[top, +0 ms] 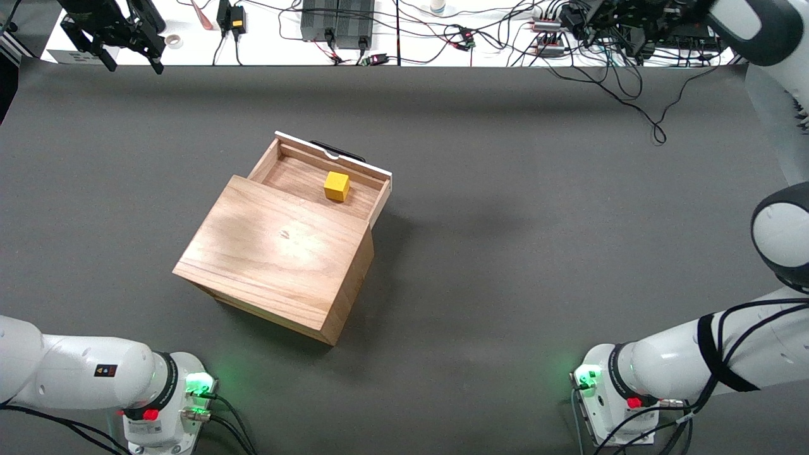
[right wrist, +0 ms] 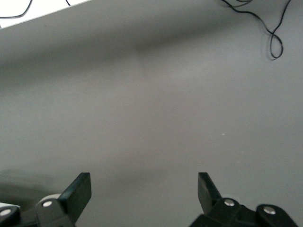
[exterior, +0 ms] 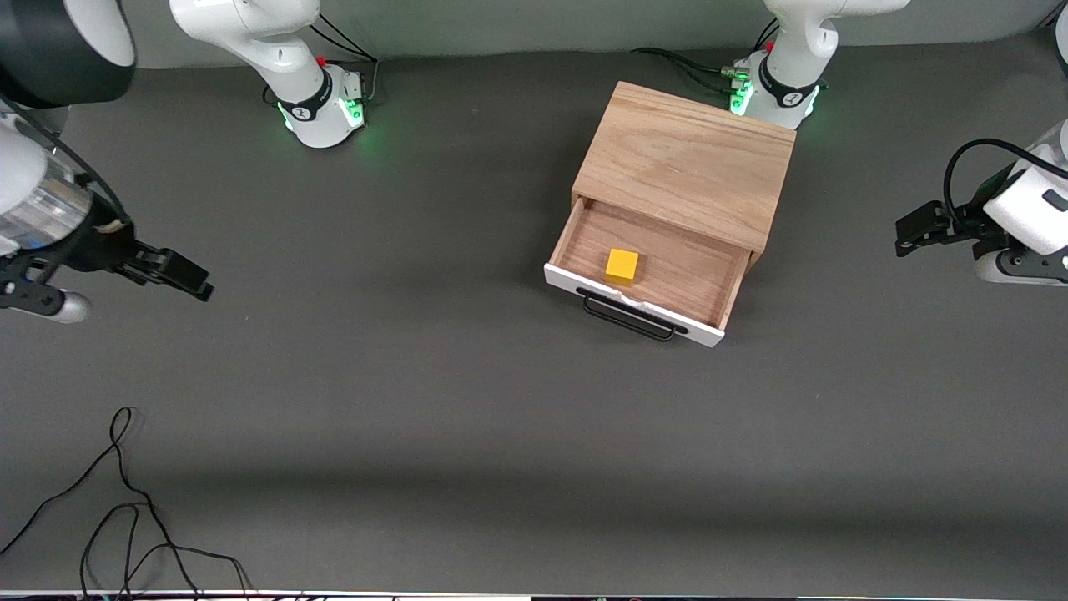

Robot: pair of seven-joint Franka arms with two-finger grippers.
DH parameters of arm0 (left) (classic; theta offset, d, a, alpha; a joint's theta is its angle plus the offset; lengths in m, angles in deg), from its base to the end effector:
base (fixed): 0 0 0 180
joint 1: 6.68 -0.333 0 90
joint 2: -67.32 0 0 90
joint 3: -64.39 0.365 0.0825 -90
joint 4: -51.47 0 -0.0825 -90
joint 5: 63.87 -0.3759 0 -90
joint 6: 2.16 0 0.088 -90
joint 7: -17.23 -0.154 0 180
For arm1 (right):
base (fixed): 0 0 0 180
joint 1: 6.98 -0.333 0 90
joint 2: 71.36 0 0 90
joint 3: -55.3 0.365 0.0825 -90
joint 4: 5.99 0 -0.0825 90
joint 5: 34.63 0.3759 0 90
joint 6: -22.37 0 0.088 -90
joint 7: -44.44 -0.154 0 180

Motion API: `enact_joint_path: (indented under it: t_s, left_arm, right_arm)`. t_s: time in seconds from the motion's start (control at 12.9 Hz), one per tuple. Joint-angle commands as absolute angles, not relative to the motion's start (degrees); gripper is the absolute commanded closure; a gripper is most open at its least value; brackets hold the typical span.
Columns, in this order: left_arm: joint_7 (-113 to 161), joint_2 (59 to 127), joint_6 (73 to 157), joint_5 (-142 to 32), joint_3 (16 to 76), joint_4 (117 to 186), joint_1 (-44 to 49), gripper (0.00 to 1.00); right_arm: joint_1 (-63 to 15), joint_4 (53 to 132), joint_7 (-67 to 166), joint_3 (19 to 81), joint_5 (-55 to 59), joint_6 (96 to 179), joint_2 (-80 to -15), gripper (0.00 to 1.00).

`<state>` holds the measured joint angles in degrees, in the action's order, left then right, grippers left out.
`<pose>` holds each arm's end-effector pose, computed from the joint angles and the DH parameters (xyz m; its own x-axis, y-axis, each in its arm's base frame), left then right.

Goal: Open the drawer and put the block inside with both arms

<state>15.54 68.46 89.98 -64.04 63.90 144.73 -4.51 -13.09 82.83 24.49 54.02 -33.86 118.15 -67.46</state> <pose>0.5522 -0.0252 0.5924 0.9963 -0.0759 -0.0395 -0.0761 -0.9971 -0.0016 0.5803 0.0514 0.6070 0.9639 -0.2621 0.0461 -0.2609 -0.9649 -0.0294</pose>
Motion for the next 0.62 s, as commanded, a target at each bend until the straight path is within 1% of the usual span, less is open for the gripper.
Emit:
enact_joint_path:
  t_s: [0.0, 0.16, 0.54]
  left_arm:
    - [15.21, 67.85, 89.42, -64.83, 64.48, 144.99, -3.69, 0.00]
    - [15.21, 67.93, 89.42, -64.83, 64.48, 144.99, -3.69, 0.00]
    - [15.21, 67.85, 89.42, -64.83, 64.48, 144.99, -3.60, 0.00]
  right_arm:
    - [-10.33, 86.12, 33.52, 52.41, -31.64, 120.02, -69.44, 0.00]
    - [-10.32, 86.12, 34.85, 50.74, -30.24, 120.11, -68.73, 0.00]
    - [-11.11, 86.47, 36.27, 51.08, -30.50, 117.47, -68.55, 0.00]
